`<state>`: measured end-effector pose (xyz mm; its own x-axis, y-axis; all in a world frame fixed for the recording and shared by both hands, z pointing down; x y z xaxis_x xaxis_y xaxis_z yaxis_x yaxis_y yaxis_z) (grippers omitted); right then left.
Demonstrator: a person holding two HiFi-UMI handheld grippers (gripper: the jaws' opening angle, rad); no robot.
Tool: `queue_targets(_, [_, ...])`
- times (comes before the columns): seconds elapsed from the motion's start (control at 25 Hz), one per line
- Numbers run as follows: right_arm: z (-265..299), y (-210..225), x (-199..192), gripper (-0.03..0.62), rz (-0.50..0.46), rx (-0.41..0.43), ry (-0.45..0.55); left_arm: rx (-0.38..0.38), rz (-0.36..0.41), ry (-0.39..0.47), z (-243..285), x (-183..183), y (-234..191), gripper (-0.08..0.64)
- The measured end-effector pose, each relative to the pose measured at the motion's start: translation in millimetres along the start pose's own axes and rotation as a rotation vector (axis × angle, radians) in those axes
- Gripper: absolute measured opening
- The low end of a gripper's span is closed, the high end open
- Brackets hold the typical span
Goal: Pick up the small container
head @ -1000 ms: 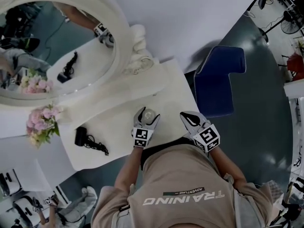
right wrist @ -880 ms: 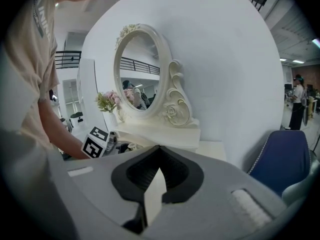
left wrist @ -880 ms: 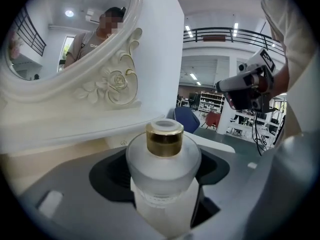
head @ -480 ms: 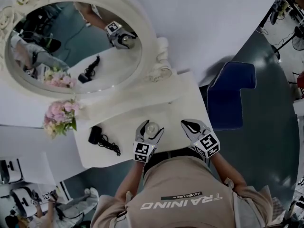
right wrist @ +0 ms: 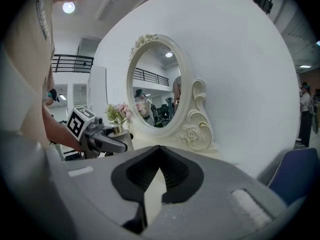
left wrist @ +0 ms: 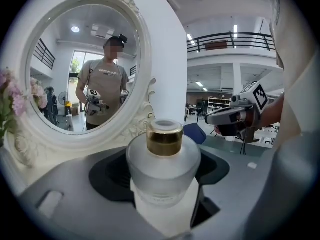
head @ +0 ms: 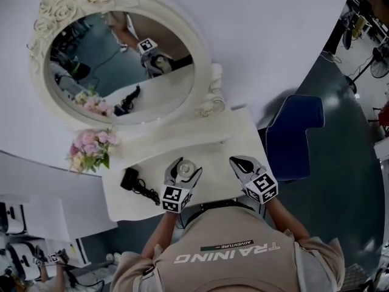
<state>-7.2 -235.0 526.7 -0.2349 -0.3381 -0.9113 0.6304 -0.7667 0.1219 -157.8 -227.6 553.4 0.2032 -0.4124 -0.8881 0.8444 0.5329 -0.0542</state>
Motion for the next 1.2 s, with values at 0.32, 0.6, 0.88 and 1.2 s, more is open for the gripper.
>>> queue_targets(0.32, [-4.2, -9.4, 32.8, 0.003, -0.045, 0.006, 0.048, -0.003, 0.028, 0.040, -12.0, 25.1, -6.3, 0.356])
queue_targets(0.6, [-3.9, -25.2, 47.4, 0.003, -0.078, 0.029, 0.080, -0.002, 0.049, 0.048, -20.3, 40.3, -1.7, 0.356])
queue_targets(0.88, [-4.9, -31.0, 45.7, 0.003, -0.082, 0.006, 0.095, -0.009, 0.047, 0.058, -25.3, 40.6, -1.1, 0.356])
queue_targets(1.2, [-14.5, -32.1, 45.5, 0.003, -0.065, -0.024, 0.119, -0.019, 0.048, 0.064, -33.8, 39.2, 2.4, 0.356])
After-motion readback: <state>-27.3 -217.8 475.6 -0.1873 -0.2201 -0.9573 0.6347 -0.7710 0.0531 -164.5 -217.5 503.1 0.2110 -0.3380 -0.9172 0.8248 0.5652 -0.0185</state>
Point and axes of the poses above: the fingertips, and each gripper's own axes: z forward along the fingers, y to its right, x out of its top, the point moved 1 cm from there along -z, backward along the fingers, and after that the axes turned 6 degrees about -y, right-handed, at the moved point
